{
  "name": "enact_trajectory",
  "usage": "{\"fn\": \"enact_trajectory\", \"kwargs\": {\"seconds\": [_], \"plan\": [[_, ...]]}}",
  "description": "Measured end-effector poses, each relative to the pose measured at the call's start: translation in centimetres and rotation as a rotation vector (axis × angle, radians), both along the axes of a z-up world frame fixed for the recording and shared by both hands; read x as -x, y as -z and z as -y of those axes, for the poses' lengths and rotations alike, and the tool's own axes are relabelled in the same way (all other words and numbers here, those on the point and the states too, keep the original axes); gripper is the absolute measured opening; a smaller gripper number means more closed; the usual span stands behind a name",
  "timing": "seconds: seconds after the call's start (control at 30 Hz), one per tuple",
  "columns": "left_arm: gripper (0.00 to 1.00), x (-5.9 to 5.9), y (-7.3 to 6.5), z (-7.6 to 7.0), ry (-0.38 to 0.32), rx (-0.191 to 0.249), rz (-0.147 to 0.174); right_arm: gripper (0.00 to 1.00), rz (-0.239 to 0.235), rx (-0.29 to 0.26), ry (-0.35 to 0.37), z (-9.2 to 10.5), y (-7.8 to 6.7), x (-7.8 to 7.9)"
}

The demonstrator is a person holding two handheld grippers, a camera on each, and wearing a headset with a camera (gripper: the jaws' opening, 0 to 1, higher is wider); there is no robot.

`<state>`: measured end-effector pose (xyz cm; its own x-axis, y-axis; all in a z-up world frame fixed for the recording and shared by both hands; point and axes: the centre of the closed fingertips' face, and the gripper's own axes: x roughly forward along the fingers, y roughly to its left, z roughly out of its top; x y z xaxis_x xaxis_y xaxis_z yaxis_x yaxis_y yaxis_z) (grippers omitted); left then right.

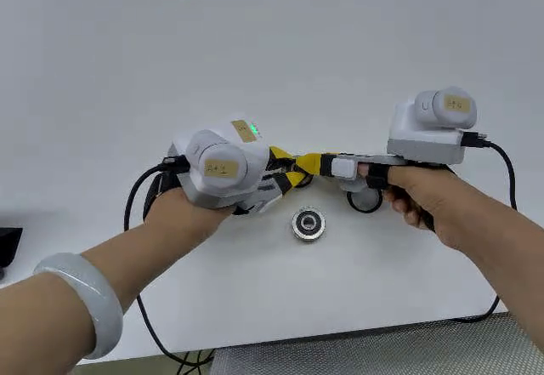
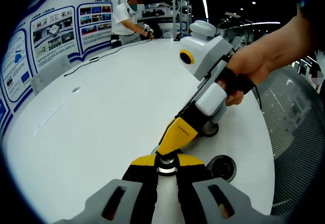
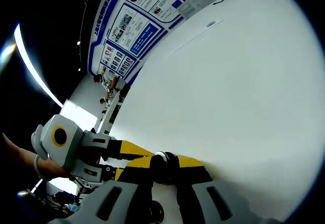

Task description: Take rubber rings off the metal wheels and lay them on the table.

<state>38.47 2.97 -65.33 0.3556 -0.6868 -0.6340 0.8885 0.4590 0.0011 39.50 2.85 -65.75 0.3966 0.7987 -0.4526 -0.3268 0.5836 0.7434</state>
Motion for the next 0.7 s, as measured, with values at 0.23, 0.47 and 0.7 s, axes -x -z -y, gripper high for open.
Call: {"fn": "enact_trajectory", "kwargs": {"seconds": [0.23,0.47,0.7], "plan": [[0.13,0.0,0.0,0.0,-0.001,-0.001,0.001,0.19,-0.005,-0.009,-0.009,0.2,-0.2,0.4],[0.13,0.0,0.0,0.0,-0.002,-0.001,0.003,0.18,-0.023,-0.015,-0.029,0.5,-0.2,1.3],[0.13,0.1,0.0,0.0,-0.002,0.0,0.004,0.17,-0.025,-0.02,-0.029,0.6,-0.4,1.8]]}}
